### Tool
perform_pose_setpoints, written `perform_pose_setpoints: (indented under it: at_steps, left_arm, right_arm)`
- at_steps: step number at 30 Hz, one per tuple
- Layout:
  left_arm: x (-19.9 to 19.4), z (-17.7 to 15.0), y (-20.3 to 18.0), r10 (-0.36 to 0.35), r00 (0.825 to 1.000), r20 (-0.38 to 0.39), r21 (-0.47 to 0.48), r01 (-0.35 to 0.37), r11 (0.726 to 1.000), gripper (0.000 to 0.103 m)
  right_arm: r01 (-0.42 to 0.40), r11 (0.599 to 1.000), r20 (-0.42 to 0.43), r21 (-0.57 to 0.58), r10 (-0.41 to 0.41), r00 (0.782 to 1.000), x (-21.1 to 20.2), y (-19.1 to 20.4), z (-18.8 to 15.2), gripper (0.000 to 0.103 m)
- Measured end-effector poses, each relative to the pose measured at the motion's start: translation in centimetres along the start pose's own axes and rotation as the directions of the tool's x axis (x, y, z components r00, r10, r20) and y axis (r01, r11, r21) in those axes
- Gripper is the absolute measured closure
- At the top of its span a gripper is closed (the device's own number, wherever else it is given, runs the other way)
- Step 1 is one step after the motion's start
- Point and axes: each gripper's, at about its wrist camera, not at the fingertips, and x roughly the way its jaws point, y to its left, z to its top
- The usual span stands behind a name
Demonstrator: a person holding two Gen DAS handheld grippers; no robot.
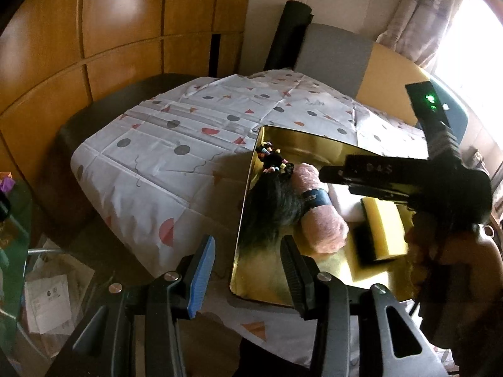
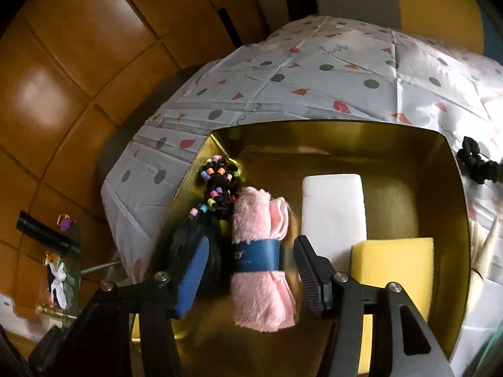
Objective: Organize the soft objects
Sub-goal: 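Carry the pink towel into the gold tray and open the right tool, then move the left tool to the beige bandage roll and grasp it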
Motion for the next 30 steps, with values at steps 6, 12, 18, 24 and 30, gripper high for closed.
perform_pose_setpoints:
  at_steps: [6, 12, 18, 24, 30]
  left_arm:
    - [-0.1, -0.2, -0.5, -0.01, 1.0, -0.005, 0.011, 0.01, 1.0, 0.06]
    - [-0.5, -0.1, -1.3, -0.014, 1.0, 0.001, 0.027, 0.014, 1.0, 0.059]
    - [-0.6, -0.3, -1.9, -0.027, 1.0, -0.007, 0.037, 0.027, 0.999, 0.052]
    - [-0.2, -0.7, -2.8, -0.071, 0.997, -0.031, 0.04, 0.072, 0.997, 0.052]
    - [-0.3, -0.8, -4.4, -0.09, 0.995, -0.046, 0.076, 0.093, 0.993, 0.052]
  right_arm:
    - [0.003, 1.0, 0.041, -0.011, -0.002, 0.999, -1.5, -0.5, -0.9, 0.045]
    - [0.037, 0.999, 0.109, -0.027, -0.034, 0.993, -3.9, -1.1, -2.0, 0.036]
    - [0.108, 0.993, 0.198, -0.054, -0.095, 0.976, -7.2, -1.9, -4.0, 0.027]
    - [0.166, 0.983, 0.259, -0.079, -0.14, 0.956, -10.4, -3.2, -6.9, 0.021]
    - [0.209, 0.974, 0.258, -0.084, -0.181, 0.949, -12.7, -6.4, -8.7, 0.02]
